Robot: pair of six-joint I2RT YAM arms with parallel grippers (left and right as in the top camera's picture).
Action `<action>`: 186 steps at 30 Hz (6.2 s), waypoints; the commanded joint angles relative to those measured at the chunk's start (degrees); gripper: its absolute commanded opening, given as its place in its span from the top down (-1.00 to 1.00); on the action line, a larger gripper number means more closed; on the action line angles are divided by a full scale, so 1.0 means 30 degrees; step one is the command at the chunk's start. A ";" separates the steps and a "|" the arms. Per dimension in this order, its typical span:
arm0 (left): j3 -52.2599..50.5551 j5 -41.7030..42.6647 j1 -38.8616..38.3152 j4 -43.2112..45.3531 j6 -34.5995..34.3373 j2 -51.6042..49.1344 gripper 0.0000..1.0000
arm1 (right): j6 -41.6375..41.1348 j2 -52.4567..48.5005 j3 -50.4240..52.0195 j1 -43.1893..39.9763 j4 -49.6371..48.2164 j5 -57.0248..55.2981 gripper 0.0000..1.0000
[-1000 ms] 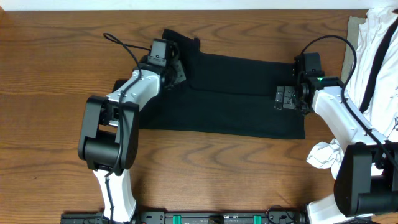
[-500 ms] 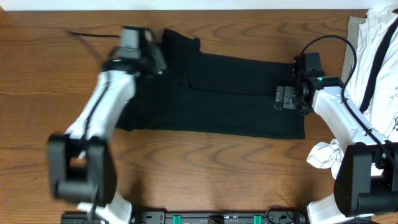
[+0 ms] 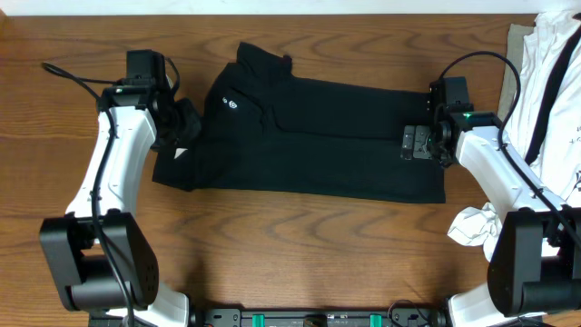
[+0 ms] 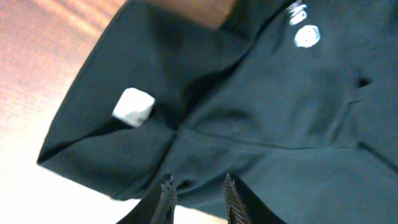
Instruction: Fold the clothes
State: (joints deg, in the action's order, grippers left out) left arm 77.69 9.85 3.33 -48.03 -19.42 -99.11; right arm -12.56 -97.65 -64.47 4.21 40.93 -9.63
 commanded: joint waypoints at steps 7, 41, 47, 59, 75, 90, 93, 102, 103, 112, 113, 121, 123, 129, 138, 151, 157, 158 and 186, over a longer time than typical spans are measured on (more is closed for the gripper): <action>-0.0066 -0.2164 0.0175 -0.1953 0.0466 -0.1362 -0.32 | 0.0211 0.0131 -0.0182 -0.0022 0.0379 0.3752 -0.99; -0.1836 -0.4532 0.0189 -0.4044 -0.1545 -0.5421 -0.20 | -0.1552 0.0138 0.6069 -0.0758 -0.0510 0.0729 -0.75; -0.4291 -0.4524 0.0189 -0.2805 -0.1654 -0.5421 -0.19 | -0.1632 0.0138 0.6135 -0.1275 -0.0124 -0.0219 -0.78; -0.5377 -0.4524 0.0189 -0.4932 -0.2637 -0.5391 -0.12 | -0.1668 0.0138 0.6127 -0.3388 0.0044 -0.1209 -0.85; -0.2244 -0.4401 0.0189 -0.6936 -0.2616 0.0364 -0.11 | -0.0743 0.0175 0.1770 -0.3373 0.3155 0.2514 -0.92; 0.1355 0.2149 -0.0801 0.2419 0.1960 0.2637 -0.48 | 0.0357 0.0175 -0.5027 -0.2069 0.6557 0.4248 -0.71; 0.1362 0.2149 -0.1384 0.5129 0.1945 0.1858 -0.50 | 0.0357 0.0175 -0.5683 -0.1552 0.5544 0.4240 -0.68; 0.1362 0.2142 -0.2484 1.1125 0.1872 -0.1727 -0.60 | 0.0357 -0.0437 -0.5858 -0.1202 -0.0007 0.3198 -0.93; 0.1362 0.2149 -0.2484 1.1657 0.1792 -0.2098 -0.61 | 0.0350 -0.0619 -0.5858 -0.1202 -0.0517 0.2856 -0.92; 0.1362 0.2149 -0.2477 1.3770 0.1450 -0.3971 -0.60 | 0.1195 -0.4073 -0.5858 -0.1239 -0.4816 0.1049 -0.78; 0.1362 0.2149 -0.2477 1.3799 0.1443 -0.4044 -0.60 | 0.1450 -0.4590 -0.5858 -0.1260 -0.5217 0.0772 -0.77; 0.1362 0.2142 -0.2477 1.4120 0.1457 -0.4058 -0.59 | 0.3519 -0.8218 -0.5872 -0.1654 -0.8021 0.0641 -0.75; 0.1362 0.2135 -0.2477 1.4120 0.1457 -0.4058 -0.59 | 0.3519 -0.8772 -0.5865 -0.1778 -0.8517 0.0721 -0.75; 0.1362 0.2055 -0.2477 1.4112 0.1464 -0.4634 -0.57 | 0.3417 -0.9078 -0.5865 -0.1894 -0.9894 0.1865 -0.73; 0.1362 0.2062 -0.2477 1.3930 0.1464 -0.6586 -0.56 | 0.1756 -0.9078 -0.5836 -0.2004 -0.9697 0.1865 -0.54; 0.1362 0.2069 -0.2477 1.4047 0.1464 -0.6615 -0.48 | 0.1122 -0.9500 -0.5661 -0.2025 -0.8947 0.1858 0.11; 0.1362 0.2069 -0.2477 1.4003 0.1464 -0.6615 -0.40 | 0.1129 -0.9500 -0.5661 -0.2047 -0.9085 0.1858 0.40; 0.1362 0.2062 -0.2477 1.4054 0.1464 -0.6615 -0.40 | 0.1129 -0.9500 -0.5661 -0.2062 -0.9056 0.1858 0.40; 0.1362 0.0124 -0.2484 1.7391 0.5515 -0.9085 -0.36 | 0.1137 -0.9500 -0.5654 -0.2040 -0.9333 0.1712 0.33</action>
State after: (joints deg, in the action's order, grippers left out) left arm 81.36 11.16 -4.23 3.25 -4.21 -124.46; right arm -8.93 -124.57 -81.30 -1.37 12.93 -3.51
